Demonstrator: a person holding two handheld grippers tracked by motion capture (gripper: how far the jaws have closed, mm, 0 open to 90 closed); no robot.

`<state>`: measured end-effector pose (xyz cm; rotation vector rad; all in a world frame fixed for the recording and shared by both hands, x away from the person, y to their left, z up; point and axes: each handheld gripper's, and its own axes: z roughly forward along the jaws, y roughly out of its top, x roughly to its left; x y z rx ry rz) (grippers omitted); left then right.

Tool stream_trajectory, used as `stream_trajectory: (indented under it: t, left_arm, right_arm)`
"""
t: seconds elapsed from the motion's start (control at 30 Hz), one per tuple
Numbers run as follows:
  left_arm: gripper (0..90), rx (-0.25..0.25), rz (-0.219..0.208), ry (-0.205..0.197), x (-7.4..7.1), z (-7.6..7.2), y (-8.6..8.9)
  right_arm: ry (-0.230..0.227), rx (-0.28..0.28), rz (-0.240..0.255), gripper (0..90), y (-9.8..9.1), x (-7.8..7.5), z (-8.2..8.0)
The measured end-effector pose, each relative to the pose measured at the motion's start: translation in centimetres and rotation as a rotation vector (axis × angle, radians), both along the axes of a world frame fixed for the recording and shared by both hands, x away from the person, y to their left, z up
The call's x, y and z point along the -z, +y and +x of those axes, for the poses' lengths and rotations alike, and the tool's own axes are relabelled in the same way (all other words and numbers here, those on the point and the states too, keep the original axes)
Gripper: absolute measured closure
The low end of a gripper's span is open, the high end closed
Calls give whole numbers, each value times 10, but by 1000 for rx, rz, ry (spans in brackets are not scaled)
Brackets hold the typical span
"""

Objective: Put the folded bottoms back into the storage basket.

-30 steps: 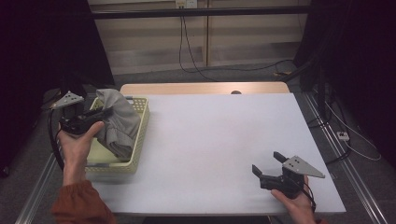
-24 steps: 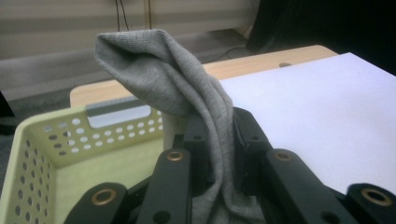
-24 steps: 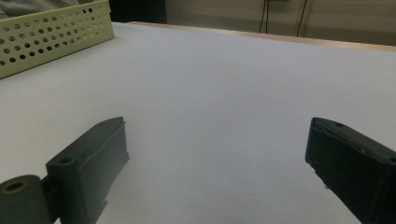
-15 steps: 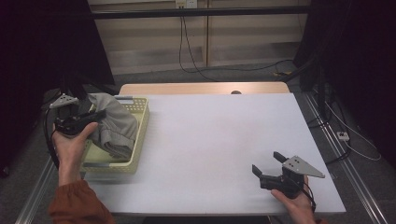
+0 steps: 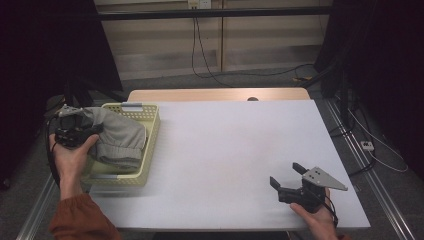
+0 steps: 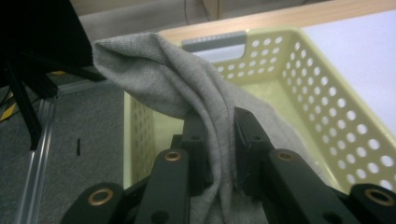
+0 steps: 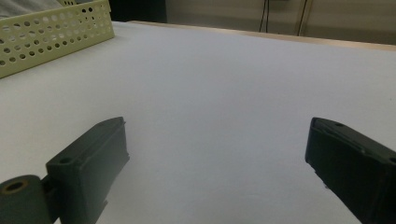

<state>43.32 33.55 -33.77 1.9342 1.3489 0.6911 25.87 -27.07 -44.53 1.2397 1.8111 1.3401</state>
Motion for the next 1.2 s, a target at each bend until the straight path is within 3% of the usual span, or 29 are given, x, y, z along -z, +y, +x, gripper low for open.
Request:
stream_trajectory:
  t: [0.67, 0.8, 1.03, 1.13, 1.2]
  left_arm:
    - [754, 5, 5, 50, 20, 15, -13]
    - [754, 25, -16, 54, 23, 18, -16]
    - [753, 18, 5, 73, 27, 21, -19]
    - [753, -19, 58, 106, 31, 23, -20]
    - [752, -19, 47, 120, 35, 25, -18]
  right_arm:
    - [1, 0, -2, 55, 0, 0, 0]
    - [1, 0, -2, 55, 0, 0, 0]
    - [0, 0, -2, 55, 0, 0, 0]
    - [0, -1, -3, 55, 0, 0, 0]
    - [-1, -1, -2, 55, 0, 0, 0]
